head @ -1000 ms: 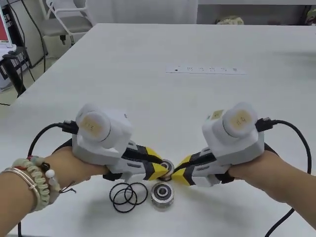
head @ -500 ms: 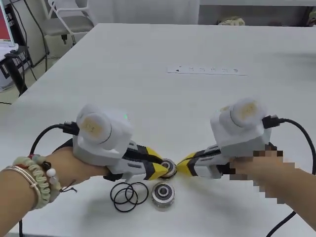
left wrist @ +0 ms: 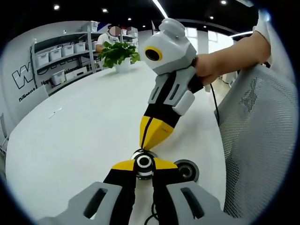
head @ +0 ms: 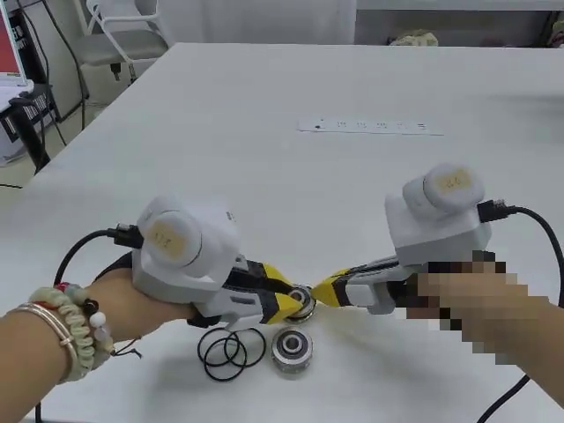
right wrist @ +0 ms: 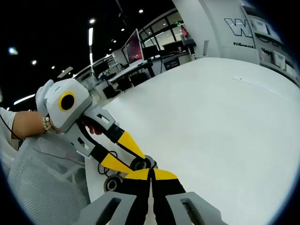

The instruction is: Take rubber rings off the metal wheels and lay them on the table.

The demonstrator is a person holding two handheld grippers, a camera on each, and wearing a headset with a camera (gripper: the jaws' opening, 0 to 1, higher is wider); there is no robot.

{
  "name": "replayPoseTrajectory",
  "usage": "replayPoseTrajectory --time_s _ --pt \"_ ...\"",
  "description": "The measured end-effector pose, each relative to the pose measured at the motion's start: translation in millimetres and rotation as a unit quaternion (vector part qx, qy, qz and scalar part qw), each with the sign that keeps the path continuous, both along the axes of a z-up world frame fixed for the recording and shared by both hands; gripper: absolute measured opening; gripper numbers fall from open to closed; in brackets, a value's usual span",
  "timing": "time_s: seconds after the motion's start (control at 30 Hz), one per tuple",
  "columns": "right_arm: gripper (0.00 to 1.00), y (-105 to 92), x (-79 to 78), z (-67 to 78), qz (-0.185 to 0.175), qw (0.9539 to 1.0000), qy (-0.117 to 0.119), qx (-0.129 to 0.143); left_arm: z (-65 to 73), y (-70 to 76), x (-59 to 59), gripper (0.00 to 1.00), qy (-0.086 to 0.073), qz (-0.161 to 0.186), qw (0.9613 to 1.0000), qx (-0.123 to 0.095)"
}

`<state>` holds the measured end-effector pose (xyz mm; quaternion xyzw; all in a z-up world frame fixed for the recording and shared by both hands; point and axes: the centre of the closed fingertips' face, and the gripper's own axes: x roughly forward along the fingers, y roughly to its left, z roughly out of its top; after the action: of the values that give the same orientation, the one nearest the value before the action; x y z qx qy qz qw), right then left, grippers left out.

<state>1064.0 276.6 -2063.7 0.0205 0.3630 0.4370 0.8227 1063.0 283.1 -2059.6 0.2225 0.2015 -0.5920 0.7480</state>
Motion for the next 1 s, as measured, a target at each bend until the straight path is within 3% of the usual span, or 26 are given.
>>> replayPoseTrajectory --time_s 0.17,0.87,0.93,1.0 --pt "0.00 1.2 1.2 0.8 0.011 0.9998 -0.010 -0.011 0.0 0.1 0.1 0.07 -0.002 -0.001 1.0000 0.001" --pt "0.00 5.0 -0.3 2.8 0.023 0.9997 -0.013 -0.005 -0.2 0.2 1.0 0.07 -0.001 0.003 1.0000 0.002" --pt "0.00 7.5 -1.0 4.7 0.027 0.9996 -0.013 0.001 -0.3 0.0 0.9 0.07 0.002 0.004 1.0000 0.000" --pt "0.00 22.4 -10.3 18.8 0.047 0.9973 0.002 0.056 -0.4 -0.6 1.4 0.07 0.004 0.009 0.9999 -0.003"
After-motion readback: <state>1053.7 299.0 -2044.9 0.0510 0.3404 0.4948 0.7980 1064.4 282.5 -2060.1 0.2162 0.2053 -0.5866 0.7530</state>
